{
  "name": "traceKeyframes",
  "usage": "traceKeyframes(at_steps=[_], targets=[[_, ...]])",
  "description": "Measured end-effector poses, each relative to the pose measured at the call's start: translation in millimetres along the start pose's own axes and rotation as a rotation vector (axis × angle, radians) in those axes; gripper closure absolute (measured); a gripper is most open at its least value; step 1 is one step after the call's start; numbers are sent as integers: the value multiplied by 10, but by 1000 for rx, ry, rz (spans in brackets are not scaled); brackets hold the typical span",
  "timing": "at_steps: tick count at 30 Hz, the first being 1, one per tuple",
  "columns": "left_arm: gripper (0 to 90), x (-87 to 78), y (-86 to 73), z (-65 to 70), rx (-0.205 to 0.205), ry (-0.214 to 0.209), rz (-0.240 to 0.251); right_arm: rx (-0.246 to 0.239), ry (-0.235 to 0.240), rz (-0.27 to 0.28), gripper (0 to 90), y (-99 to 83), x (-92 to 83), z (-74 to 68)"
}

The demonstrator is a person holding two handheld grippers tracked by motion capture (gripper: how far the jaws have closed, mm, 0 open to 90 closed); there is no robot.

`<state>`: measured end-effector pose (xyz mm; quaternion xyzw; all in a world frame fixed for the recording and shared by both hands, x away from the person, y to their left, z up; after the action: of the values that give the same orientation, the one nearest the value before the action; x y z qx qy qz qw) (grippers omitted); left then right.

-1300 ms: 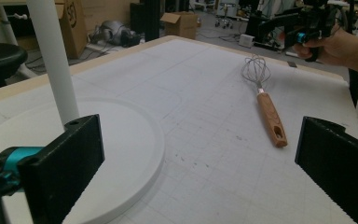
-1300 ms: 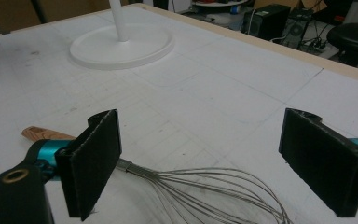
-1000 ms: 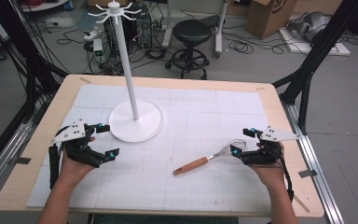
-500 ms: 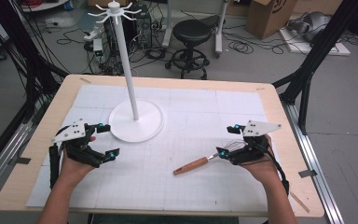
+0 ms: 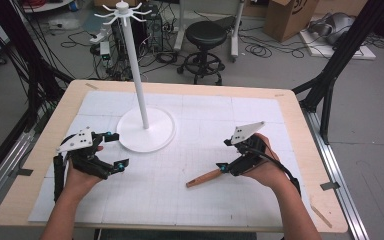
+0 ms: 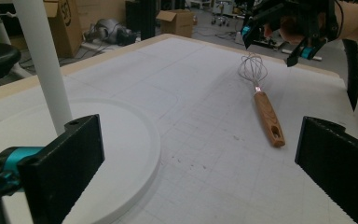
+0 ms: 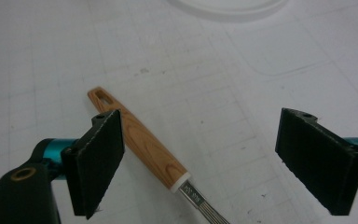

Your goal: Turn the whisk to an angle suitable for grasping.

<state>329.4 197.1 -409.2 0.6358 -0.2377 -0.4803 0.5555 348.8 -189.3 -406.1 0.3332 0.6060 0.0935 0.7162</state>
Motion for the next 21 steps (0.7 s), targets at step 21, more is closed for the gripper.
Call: traceKeyframes(at_steps=[21], targets=[[17,18,-14,15,7,6,-22,-99,46,-299,180,-86,527,-151]])
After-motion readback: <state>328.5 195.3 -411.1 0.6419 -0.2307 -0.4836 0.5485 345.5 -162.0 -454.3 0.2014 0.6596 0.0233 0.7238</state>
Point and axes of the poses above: each handheld gripper's, and its own axes: x roughly forward along the jaws, y roughly out of its top, z roughly to its right, the point moved 5 cm from there along x, roughly forward along the jaws, and after that the axes turned 7 degrees about -z, right-handed, at the moved point
